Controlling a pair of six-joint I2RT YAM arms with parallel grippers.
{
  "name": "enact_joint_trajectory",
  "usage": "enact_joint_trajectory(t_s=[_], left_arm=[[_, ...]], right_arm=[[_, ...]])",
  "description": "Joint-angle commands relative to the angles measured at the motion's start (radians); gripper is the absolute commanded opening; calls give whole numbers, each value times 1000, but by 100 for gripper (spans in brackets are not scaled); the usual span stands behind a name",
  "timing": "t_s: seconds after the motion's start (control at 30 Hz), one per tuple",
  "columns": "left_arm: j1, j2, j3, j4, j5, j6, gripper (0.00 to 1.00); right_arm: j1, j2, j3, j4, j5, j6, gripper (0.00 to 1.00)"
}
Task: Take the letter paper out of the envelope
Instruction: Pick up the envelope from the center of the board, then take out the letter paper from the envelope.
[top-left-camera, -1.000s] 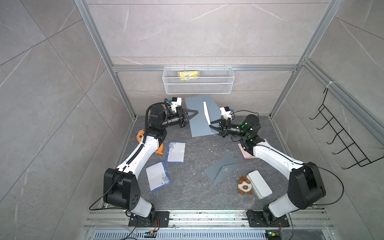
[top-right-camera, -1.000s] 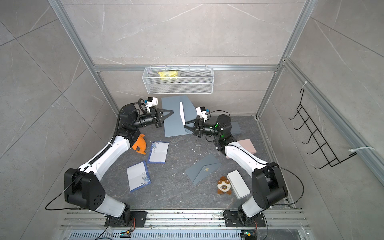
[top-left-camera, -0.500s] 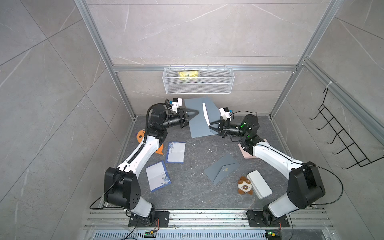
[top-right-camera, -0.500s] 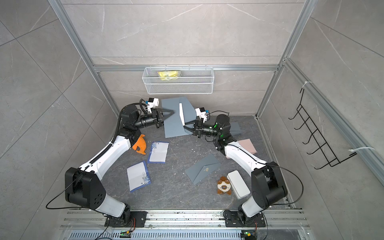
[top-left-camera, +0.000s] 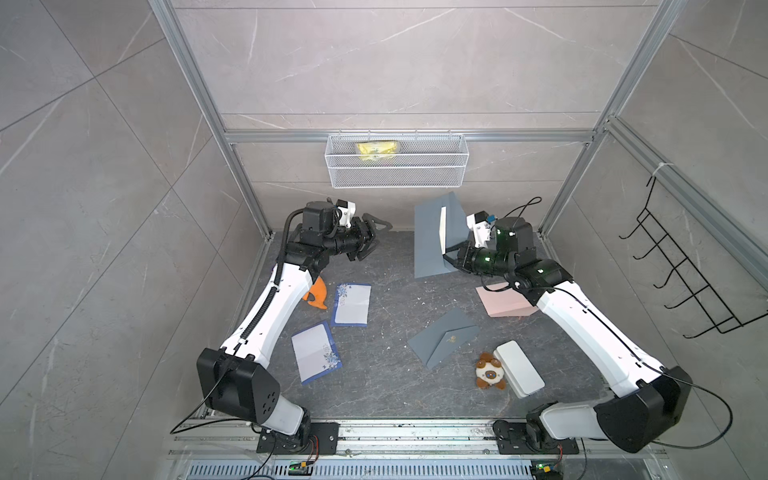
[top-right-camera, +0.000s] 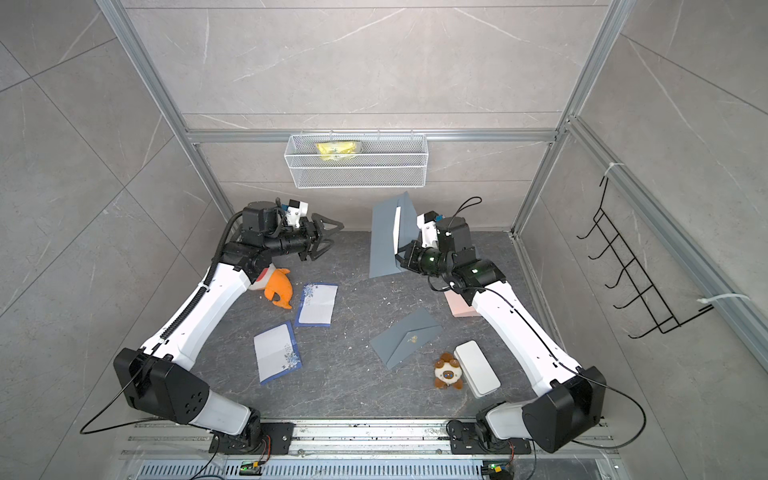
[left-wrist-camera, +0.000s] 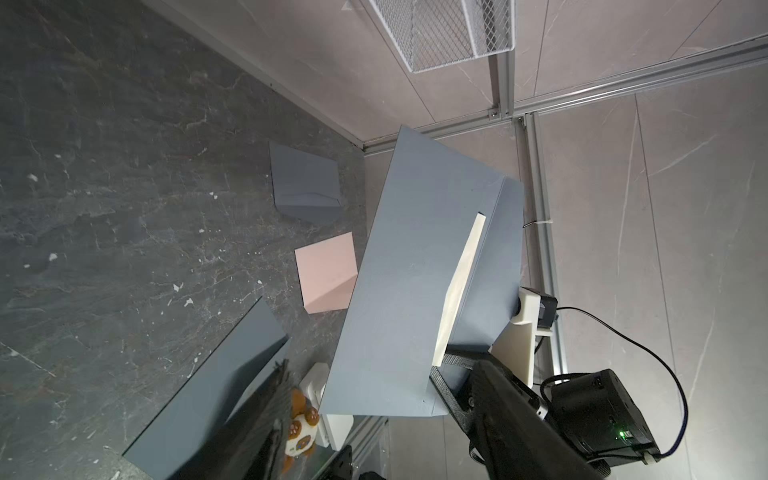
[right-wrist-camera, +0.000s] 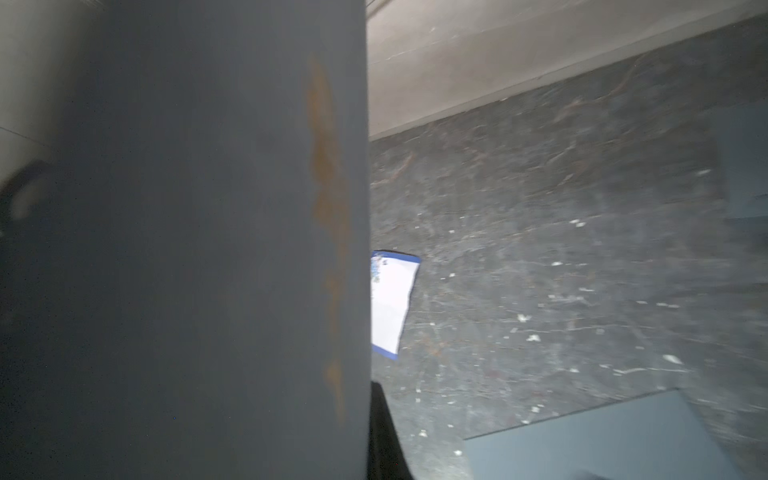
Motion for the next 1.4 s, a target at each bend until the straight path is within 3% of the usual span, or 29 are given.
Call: enact_joint_trajectory(t_s=[0.0,0.13,0.5,0.8,1.37], left_arm=[[-26,19,114,-78,-12,-11,59],[-93,83,230,-134,-14,-10,54],[-308,286,546,-345,-106,130,55],[-370,405,759,-527,-180,221,54],[-396,449,782,-610,-233,283,49]], right_arm=[[7,-35,-22,-70,179,-153,0],[10,-75,-89,11,233,-214,0],[18,-55,-90,41,171,-306,0],[50,-27,-44,-16,210,-353,0],[119,9,18,-41,225,-391,0]])
